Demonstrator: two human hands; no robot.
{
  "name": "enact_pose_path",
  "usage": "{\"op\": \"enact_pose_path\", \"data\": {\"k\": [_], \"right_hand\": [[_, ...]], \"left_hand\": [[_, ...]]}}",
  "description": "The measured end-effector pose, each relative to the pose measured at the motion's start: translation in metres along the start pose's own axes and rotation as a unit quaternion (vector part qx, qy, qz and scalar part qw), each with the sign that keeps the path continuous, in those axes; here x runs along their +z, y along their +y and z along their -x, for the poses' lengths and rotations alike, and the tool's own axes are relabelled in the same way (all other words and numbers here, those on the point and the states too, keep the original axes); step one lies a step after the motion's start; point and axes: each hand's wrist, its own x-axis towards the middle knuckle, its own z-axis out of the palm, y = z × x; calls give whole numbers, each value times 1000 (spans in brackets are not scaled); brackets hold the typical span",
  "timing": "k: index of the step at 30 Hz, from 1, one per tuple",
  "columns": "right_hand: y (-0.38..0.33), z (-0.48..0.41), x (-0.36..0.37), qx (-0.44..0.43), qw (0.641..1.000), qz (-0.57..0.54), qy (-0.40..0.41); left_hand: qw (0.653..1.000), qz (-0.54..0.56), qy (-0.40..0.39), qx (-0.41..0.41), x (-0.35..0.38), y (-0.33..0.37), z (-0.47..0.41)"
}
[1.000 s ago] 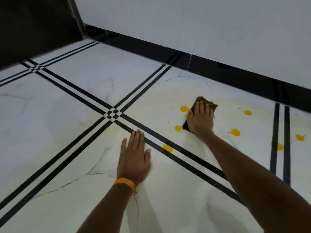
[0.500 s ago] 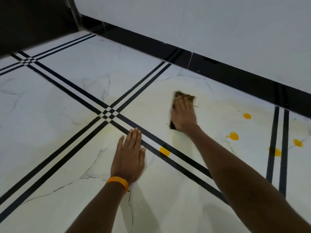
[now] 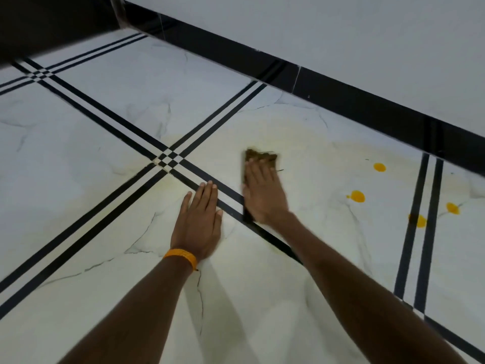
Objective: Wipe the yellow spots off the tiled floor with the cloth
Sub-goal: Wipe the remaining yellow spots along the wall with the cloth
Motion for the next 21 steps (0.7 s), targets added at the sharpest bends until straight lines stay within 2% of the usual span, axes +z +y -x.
{"op": "enact_pose_path", "data": {"k": [2,4,6,8,9,10,11,13,14,15,16,17,19,21], "right_hand": [[-25,58,5,-144,990,2,-6],[-4,98,4,-192,981,-9,-15],[38,94,4,-131,991,11,11],[67,64,-2,6,1000,6,18],[66,53,-3,66,998,-1,15],[51,46,-2,92,996,0,21],[29,48,1,76,997,7,25],[-12,80,9,-52,999,0,15],[-18,103,13,-138,990,-3,2],[-13,123,10,-189,982,-3,-18],[7,136,5,-203,979,-1,-20],[32,141,1,-173,985,2,-9],[100,140,-10,-23,1000,-9,20],[132,145,-17,109,994,-11,18]], "left_hand": [[1000,-5,1,3,0,0,1],[1000,-1,7,0,0,0,1],[1000,9,8,1,0,1,1],[1000,5,8,1,0,0,0],[1000,1,9,5,1,1,1],[1000,-2,12,6,1,1,1],[1000,-3,13,6,1,0,0],[1000,-11,6,9,-1,-1,0],[1000,-17,7,12,0,-2,-1],[1000,-20,12,15,0,-4,-3],[1000,-15,15,19,1,-3,-3],[1000,-9,19,19,1,-4,-2],[1000,-3,25,18,1,-3,-2],[999,-8,26,22,2,-2,-3]]}}
